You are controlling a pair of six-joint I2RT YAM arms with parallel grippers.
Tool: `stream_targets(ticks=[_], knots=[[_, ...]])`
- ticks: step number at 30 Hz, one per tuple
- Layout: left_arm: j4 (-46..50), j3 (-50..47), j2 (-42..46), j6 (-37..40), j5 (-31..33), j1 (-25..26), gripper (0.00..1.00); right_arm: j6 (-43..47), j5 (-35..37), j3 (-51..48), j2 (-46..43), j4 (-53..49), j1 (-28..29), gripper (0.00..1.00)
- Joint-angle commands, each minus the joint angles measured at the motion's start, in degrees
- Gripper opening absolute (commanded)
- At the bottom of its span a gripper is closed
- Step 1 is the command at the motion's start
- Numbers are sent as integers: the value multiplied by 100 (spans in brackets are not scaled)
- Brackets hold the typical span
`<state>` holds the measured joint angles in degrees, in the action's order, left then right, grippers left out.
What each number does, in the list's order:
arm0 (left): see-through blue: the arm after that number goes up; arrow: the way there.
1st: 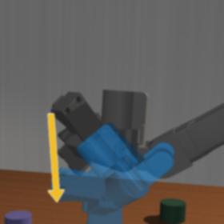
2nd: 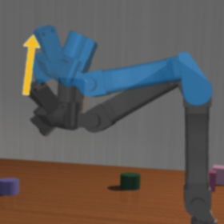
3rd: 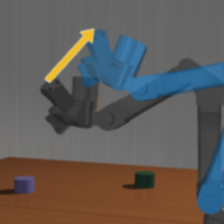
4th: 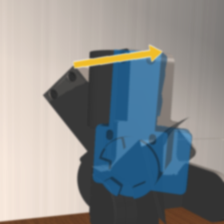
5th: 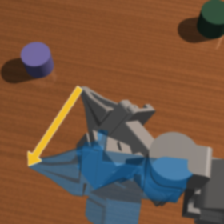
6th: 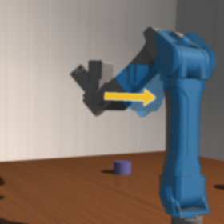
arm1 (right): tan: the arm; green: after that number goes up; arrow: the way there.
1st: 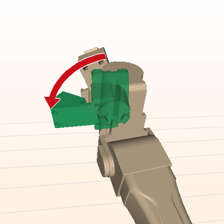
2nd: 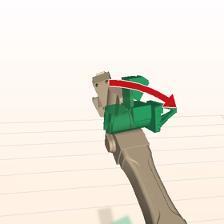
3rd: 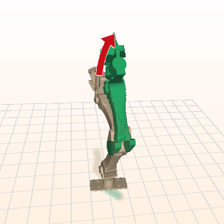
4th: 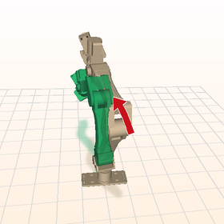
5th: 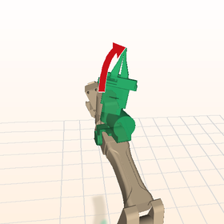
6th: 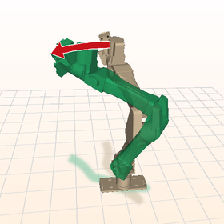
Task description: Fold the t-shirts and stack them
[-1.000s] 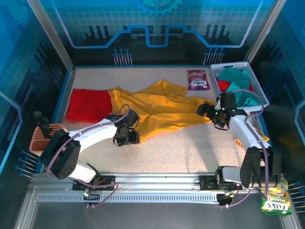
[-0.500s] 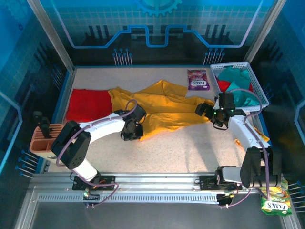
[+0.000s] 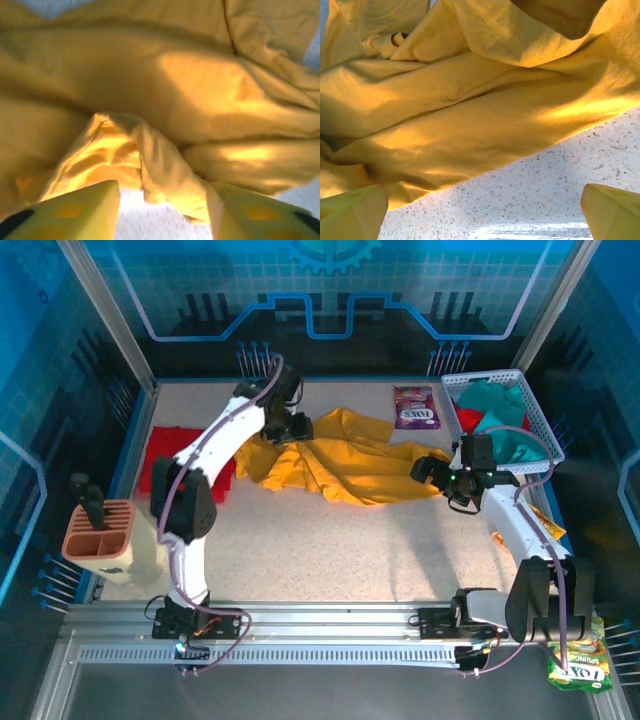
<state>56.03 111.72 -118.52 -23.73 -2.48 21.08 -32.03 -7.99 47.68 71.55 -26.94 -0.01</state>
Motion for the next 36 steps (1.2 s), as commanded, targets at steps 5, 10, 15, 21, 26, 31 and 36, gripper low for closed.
stream_targets(ticks=[5, 10, 15, 21, 26, 31, 36], knots=[[100, -538, 127, 158, -152, -154, 58, 100, -45, -39, -366, -266, 25, 100], [-1161, -2591, 1327, -359, -318, -149, 50, 57, -143, -236, -337, -60, 28, 100], [-2893, -4255, 1881, -1193, -1075, 36, 45, -5, -336, -159, -36, 82, 53, 99], [-3675, -4415, 1457, -1774, -1157, 518, 45, -9, -348, -61, 54, 102, 117, 99], [-3764, -4342, 1053, -2145, -981, 687, 44, -20, -300, -165, -49, 92, 120, 99], [-3661, -4429, 1070, -2168, -787, 694, 42, -6, -265, -249, -118, 102, 118, 100], [-3302, -4450, 1247, -2018, -417, 695, 44, -25, -299, -245, -62, 128, 121, 100]])
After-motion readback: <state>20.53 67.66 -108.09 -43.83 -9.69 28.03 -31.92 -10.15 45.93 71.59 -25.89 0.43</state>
